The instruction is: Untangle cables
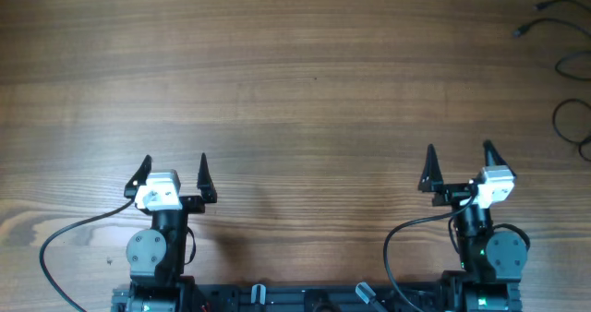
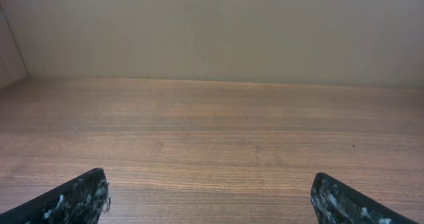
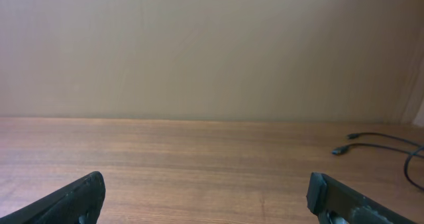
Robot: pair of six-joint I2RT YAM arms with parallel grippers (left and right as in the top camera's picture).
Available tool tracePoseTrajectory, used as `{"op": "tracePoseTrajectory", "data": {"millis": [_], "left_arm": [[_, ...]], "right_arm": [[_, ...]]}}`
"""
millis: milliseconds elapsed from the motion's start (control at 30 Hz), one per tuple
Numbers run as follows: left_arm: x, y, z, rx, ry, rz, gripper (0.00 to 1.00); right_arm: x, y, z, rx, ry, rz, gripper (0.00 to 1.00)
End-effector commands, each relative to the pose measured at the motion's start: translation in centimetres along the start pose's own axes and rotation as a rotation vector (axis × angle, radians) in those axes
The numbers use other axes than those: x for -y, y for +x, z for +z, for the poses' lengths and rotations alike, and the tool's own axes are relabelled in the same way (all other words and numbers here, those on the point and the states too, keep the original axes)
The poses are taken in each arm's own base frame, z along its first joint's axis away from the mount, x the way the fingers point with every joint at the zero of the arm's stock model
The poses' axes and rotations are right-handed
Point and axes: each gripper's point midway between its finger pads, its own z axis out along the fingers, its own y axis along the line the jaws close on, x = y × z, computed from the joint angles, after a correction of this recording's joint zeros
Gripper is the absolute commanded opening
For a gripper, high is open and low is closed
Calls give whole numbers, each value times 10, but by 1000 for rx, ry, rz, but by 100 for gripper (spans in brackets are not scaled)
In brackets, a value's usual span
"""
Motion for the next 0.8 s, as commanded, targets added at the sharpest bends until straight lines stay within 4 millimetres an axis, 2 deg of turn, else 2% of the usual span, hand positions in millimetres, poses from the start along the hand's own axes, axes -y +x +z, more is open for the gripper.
{"op": "tracePoseTrajectory", "data": {"millis": [0, 267, 467, 767], "left_arm": [[-2, 1, 0, 6, -11, 11, 100], [-2, 1, 0, 6, -11, 11, 100], [-2, 1, 0, 6, -11, 11, 100], [-2, 1, 0, 6, -11, 11, 100]], "right_arm": [[-2, -2, -1, 17, -17, 3, 100], [1, 1, -1, 4, -2, 5, 100], [2, 18, -2, -65, -4, 14, 100], [2, 18, -2, -65, -4, 15, 100]]}}
